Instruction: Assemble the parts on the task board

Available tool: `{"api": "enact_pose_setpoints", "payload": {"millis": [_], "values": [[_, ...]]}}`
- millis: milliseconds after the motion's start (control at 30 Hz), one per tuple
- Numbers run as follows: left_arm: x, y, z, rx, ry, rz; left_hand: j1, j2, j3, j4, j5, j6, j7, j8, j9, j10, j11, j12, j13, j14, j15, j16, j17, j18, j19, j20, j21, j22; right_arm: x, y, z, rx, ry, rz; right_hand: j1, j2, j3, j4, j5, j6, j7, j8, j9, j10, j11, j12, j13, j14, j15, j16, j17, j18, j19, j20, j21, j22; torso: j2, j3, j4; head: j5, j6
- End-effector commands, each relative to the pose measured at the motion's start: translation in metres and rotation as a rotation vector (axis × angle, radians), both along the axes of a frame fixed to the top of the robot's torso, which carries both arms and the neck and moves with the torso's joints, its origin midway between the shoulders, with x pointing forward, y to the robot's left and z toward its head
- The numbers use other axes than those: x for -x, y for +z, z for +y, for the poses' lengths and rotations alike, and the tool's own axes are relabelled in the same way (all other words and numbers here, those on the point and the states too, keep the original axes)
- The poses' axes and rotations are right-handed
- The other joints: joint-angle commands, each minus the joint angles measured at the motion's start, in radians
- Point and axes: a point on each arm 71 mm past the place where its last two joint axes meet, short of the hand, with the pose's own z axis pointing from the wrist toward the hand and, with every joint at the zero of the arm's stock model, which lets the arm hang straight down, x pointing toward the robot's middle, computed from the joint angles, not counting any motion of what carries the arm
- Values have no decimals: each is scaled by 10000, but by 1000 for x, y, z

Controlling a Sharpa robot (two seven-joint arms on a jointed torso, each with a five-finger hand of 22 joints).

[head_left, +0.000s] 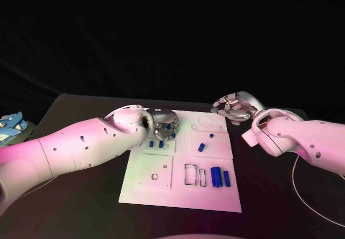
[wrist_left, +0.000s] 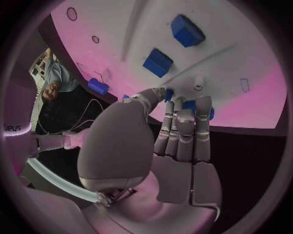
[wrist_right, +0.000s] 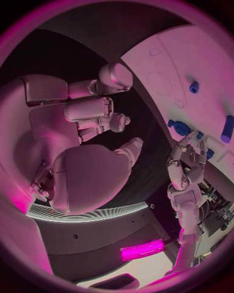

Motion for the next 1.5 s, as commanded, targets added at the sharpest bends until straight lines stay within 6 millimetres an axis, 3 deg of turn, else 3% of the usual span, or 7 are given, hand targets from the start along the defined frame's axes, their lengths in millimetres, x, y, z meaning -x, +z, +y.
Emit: {"api": "enact_pose_setpoints", "payload": {"millis": [33,867,1500], "values": [[0,-3,-1,-317,44,145,87,74,82,-6,-63,113,0,-61,-19,116,-7,-66,-22,101,-29,83,50,-110,99,5,92,103,0,-1,2,82,187,13,72,20,38,33,38,-60,6,64,-17,-49,-6,-37,-7,230,-69,-47,-8,191,-69,7,-50,-9,-3,6,8,-6,-10],[1,-7,-5,-372,-155,460,124,172,268,-110,-102,245,13,-241,-92,420,-68,-231,-154,456,-86,482,526,-236,552,-22,632,843,0,-1,3,90,214,49,59,26,35,52,36,-51,2,77,-16,-12,-9,-24,0,233,-72,-54,-7,187,-57,5,-49,-3,-4,4,10,-24,-83],[0,-9,-6,-218,-274,616,166,435,636,-365,-265,744,99,-348,-88,1037,-54,-738,-371,731,-88,642,561,-348,957,-7,1135,1515,0,-1,3,101,221,54,64,32,39,58,37,-36,-5,93,-13,17,-15,-19,-3,237,-77,-59,-5,187,-51,2,-60,-8,-12,9,7,-33,-111]]}}
